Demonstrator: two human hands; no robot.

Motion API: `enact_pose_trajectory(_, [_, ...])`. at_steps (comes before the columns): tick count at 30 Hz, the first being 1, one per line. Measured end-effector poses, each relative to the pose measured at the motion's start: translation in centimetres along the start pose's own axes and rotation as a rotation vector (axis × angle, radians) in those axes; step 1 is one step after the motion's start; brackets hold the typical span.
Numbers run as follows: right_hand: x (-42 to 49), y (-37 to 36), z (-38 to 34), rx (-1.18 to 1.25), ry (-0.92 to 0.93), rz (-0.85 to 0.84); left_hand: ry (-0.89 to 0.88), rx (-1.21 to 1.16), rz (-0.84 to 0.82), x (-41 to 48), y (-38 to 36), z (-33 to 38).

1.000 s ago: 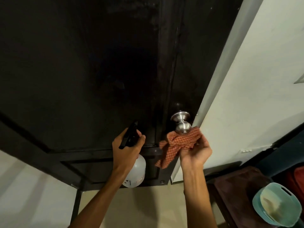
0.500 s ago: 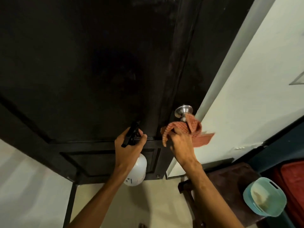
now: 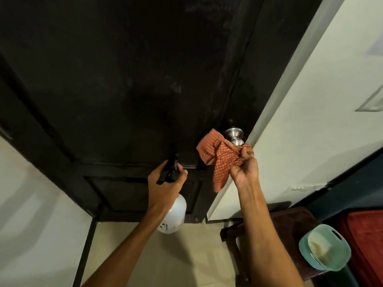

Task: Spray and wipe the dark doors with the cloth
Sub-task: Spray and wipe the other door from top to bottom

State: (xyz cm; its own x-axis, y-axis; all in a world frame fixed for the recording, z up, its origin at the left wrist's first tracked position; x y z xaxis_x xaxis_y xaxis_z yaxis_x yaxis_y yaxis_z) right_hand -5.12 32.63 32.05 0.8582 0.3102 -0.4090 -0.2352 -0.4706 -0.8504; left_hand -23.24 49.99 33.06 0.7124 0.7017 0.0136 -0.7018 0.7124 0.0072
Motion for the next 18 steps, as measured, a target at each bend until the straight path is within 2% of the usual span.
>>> enact_pose_trajectory(3, [0.1,-0.4,0.3,-0.033,-0.036,0.046,-0.040,0.023,0.037,-0.5,0.7,0.4])
enact_pose_trajectory(10, [1.1,2.6,-0.7,-0.323,0.086,-0.050,-0.047,0.067,0.146,-1.5,1.5,-0.3])
enact_pose_trajectory(18, [-0.7,7.8,5.5,-0.746,-0.172,-0.060,0.018,0.064,0.290,-4.3,2.7,-4.6])
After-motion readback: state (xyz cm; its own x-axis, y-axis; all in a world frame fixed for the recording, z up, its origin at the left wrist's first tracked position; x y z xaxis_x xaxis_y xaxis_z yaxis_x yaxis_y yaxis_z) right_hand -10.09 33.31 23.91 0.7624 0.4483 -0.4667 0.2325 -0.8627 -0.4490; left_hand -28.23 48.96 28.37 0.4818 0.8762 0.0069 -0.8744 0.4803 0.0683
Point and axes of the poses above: each hand's wrist, its own x-axis towards the middle knuckle, its own y-axis out of the back of the hand, z = x × y, the point moved 7 cm from there along x, towards the middle knuckle, and after that the axes turned 1 degree about -z, right-handed, at the moved point
